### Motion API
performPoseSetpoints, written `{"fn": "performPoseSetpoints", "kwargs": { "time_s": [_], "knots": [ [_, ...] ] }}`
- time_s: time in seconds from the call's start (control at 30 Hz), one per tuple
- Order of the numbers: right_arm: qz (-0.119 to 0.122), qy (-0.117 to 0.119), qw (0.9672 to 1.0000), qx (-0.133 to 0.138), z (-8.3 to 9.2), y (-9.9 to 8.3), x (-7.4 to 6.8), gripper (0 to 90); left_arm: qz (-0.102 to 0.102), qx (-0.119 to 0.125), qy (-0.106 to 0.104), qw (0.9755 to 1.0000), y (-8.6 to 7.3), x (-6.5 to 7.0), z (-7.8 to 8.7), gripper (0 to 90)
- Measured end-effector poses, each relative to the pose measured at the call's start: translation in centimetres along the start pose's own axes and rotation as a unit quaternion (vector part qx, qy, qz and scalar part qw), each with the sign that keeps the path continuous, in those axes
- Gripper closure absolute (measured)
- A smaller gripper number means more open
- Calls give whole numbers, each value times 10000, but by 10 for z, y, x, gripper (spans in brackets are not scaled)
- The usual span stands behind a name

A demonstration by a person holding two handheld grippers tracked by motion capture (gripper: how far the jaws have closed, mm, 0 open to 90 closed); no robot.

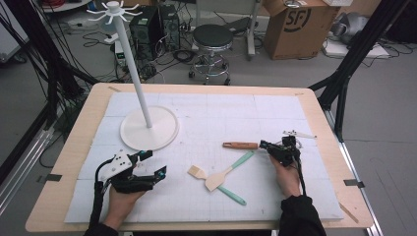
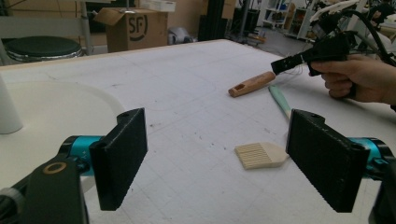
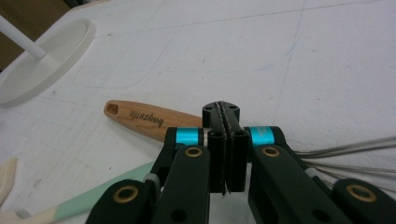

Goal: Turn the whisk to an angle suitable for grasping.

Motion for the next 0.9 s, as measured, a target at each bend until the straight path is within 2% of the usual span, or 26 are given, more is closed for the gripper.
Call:
{"fn": "performPoseSetpoints", "kwargs": {
  "time_s": [0.37, 0.43, 0.47, 0.6, 0.9],
  "knots": [
    [6, 42, 10000, -64, -2, 1, -1, 900, -3, -13, -9, 10000, 0, 1, -1, 212],
    [90, 33, 9999, -134, -3, 3, -3, 900, -2, -22, -18, 10000, 0, 0, -1, 212],
    [157, 34, 9996, -217, -5, 6, -8, 900, 1, -26, -3, 10000, 0, 0, -1, 212],
    [228, 61, 9992, -317, -12, 8, -15, 900, 6, -5, 17, 10000, 1, -1, 1, 213],
    [168, 174, 9990, -370, -16, 7, -17, 900, -4, -17, -4, 10000, 0, 1, -1, 212]
  ]
}}
Point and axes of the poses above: each handheld gripper's, and its own axes: z roughly backward along the jaws, y roughly out of its top, x roughly to its right, the point moved 1 cm from there along -z, roughly forward along the jaws
